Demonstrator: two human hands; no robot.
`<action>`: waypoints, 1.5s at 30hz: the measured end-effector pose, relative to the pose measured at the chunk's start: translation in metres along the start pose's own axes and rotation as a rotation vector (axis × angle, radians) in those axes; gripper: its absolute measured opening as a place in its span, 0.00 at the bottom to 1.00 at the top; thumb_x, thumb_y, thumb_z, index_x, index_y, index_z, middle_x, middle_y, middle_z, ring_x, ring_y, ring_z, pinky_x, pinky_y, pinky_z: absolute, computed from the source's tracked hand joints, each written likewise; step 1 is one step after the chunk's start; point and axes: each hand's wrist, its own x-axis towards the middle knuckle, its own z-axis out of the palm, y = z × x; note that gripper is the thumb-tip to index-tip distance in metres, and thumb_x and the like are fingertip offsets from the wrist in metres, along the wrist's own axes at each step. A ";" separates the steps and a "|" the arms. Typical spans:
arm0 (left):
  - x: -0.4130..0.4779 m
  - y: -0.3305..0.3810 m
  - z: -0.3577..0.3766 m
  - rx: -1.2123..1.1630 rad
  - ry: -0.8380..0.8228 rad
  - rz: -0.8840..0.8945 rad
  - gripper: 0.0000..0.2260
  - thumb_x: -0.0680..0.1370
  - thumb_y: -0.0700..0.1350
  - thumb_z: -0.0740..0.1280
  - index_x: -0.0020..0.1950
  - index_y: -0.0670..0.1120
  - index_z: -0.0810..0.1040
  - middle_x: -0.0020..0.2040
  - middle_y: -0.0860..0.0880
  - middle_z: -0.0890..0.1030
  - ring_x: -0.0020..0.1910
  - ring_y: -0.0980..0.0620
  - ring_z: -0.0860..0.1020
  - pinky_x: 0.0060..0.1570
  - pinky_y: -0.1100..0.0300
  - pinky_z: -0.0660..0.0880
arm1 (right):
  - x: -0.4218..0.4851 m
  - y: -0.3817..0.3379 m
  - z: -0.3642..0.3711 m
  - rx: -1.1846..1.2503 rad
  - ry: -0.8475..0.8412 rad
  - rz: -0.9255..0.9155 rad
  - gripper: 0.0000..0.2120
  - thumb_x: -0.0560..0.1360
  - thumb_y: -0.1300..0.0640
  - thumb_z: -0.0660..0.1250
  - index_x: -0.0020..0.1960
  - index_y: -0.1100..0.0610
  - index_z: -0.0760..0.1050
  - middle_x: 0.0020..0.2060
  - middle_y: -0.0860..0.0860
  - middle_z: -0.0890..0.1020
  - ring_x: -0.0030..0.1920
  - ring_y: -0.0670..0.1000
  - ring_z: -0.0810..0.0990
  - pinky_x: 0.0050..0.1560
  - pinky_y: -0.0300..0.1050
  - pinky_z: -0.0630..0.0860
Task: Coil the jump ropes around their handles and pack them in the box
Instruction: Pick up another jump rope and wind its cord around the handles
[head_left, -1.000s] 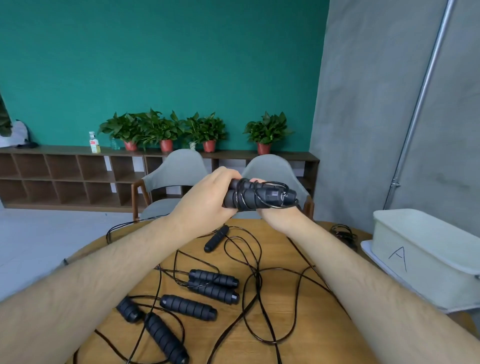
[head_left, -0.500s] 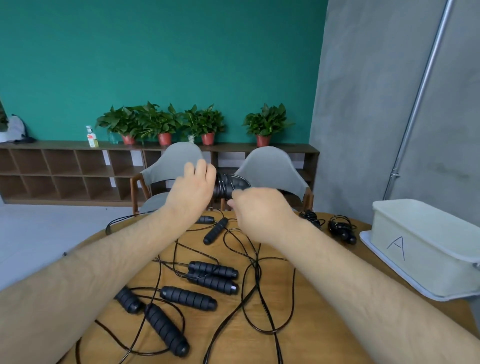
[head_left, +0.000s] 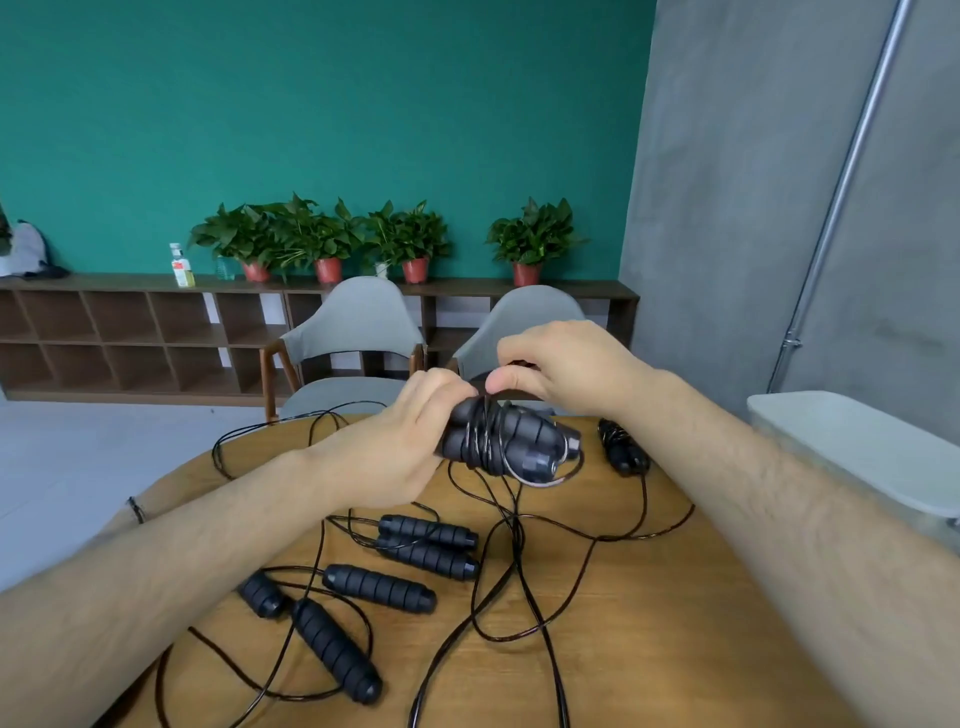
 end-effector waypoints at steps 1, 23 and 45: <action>0.000 0.002 -0.003 -0.047 0.049 -0.022 0.24 0.78 0.37 0.65 0.72 0.40 0.62 0.64 0.45 0.64 0.61 0.47 0.69 0.61 0.52 0.73 | -0.002 -0.002 0.003 0.044 0.044 0.021 0.21 0.79 0.33 0.51 0.42 0.49 0.69 0.33 0.48 0.76 0.37 0.51 0.73 0.31 0.43 0.60; 0.028 -0.037 0.005 0.888 -0.094 -0.607 0.18 0.72 0.32 0.55 0.62 0.36 0.67 0.52 0.40 0.69 0.48 0.43 0.71 0.43 0.54 0.69 | -0.006 -0.068 0.035 -0.079 -0.140 0.257 0.04 0.80 0.61 0.63 0.53 0.56 0.68 0.42 0.51 0.74 0.39 0.52 0.73 0.37 0.44 0.70; 0.013 -0.005 -0.018 -0.070 0.282 -0.183 0.21 0.77 0.32 0.66 0.69 0.40 0.67 0.61 0.46 0.67 0.59 0.49 0.68 0.62 0.59 0.67 | 0.000 -0.016 -0.008 0.011 -0.018 0.306 0.10 0.78 0.58 0.66 0.59 0.52 0.78 0.52 0.51 0.82 0.53 0.54 0.80 0.53 0.49 0.77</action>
